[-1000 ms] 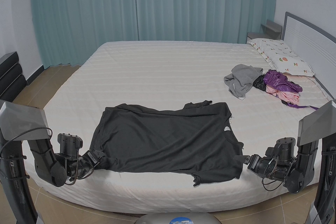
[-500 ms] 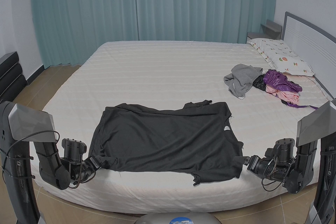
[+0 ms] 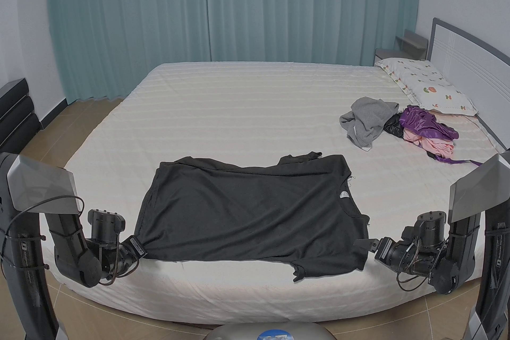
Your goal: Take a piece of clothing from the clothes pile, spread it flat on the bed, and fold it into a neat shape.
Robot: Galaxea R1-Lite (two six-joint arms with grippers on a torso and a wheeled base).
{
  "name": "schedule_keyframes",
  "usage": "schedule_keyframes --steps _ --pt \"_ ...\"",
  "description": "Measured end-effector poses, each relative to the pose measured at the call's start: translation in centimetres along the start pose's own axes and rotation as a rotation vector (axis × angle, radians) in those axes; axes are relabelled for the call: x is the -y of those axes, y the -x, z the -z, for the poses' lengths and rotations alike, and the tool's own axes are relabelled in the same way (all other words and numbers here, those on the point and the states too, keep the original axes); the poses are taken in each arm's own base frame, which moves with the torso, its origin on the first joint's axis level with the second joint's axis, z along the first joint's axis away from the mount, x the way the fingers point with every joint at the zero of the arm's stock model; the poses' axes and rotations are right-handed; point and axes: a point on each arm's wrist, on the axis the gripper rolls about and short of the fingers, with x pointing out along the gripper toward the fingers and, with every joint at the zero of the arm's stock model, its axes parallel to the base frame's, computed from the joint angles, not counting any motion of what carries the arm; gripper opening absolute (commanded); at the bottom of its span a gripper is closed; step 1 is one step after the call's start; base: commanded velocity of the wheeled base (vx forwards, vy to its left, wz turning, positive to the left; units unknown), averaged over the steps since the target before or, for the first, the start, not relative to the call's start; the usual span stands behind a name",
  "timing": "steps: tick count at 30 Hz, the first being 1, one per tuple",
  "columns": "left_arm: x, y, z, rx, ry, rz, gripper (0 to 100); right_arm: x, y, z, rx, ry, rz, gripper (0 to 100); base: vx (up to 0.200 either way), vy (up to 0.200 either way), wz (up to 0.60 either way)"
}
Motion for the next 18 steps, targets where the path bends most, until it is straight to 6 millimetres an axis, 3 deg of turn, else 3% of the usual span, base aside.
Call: schedule_keyframes --steps 9,18 --pt "-0.6 2.2 -0.9 0.033 -0.054 -0.007 0 0.2 -0.2 0.0 -0.001 0.002 0.005 100 0.000 0.000 0.00" --pt "-0.5 2.5 -1.0 0.040 -0.055 0.007 0 0.1 -1.1 -0.2 0.002 0.010 -0.004 100 0.000 0.000 0.00"
